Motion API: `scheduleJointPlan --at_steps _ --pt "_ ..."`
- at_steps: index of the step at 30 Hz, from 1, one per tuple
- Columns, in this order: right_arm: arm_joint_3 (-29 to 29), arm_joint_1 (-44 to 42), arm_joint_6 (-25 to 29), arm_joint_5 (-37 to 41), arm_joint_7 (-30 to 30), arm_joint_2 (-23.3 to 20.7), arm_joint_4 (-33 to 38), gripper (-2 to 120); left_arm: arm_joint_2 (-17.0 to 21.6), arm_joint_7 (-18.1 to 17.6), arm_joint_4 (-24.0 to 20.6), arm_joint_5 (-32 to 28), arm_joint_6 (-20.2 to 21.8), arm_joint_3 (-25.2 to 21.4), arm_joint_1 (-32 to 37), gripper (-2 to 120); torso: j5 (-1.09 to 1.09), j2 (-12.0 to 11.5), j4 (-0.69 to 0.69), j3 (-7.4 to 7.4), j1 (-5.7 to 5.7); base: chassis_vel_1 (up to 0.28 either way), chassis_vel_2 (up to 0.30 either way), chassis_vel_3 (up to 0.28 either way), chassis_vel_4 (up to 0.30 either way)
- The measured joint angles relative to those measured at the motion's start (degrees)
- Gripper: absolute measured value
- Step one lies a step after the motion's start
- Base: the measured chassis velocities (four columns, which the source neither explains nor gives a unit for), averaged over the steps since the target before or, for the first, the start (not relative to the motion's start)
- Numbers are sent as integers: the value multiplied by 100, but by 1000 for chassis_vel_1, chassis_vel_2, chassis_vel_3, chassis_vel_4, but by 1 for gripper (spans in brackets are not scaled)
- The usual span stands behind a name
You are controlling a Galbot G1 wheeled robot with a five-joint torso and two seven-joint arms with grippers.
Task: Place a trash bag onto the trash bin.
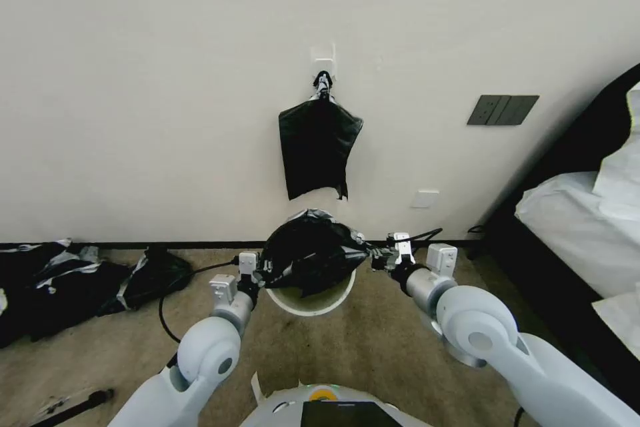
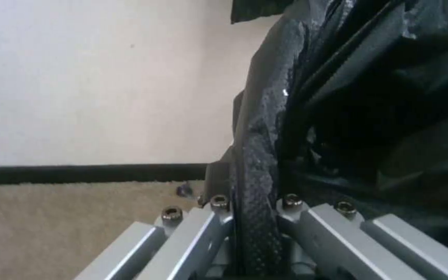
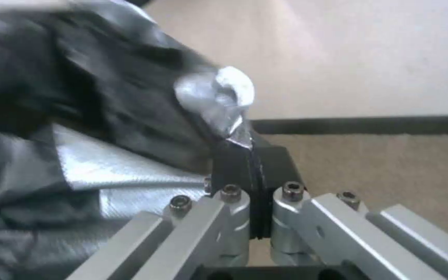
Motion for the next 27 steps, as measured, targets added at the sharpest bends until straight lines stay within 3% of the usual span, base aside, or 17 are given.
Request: scheduleJointPlan --at_steps 11,14,18,27 --pt "347 -994 -27 -166 -100 515 24 0 -49 -187 -83 -776 -187 -171 -79 1 0 0 0 0 0 0 0 0 0" --pt "366 -1325 -50 -265 -328 795 -39 0 -115 -432 -174 -1453 -183 -253 -78 1 0 0 0 0 0 0 0 0 0" --pt "223 -1419 -41 -496 -556 980 -161 0 -190 -611 -194 -1812 -176 -301 -97 1 -1 0 1 0 0 0 0 0 0" --pt "-46 -1449 62 -815 -967 1157 -238 0 -257 -719 -191 -1946 -176 -352 -79 1 -1 0 1 0 0 0 0 0 0"
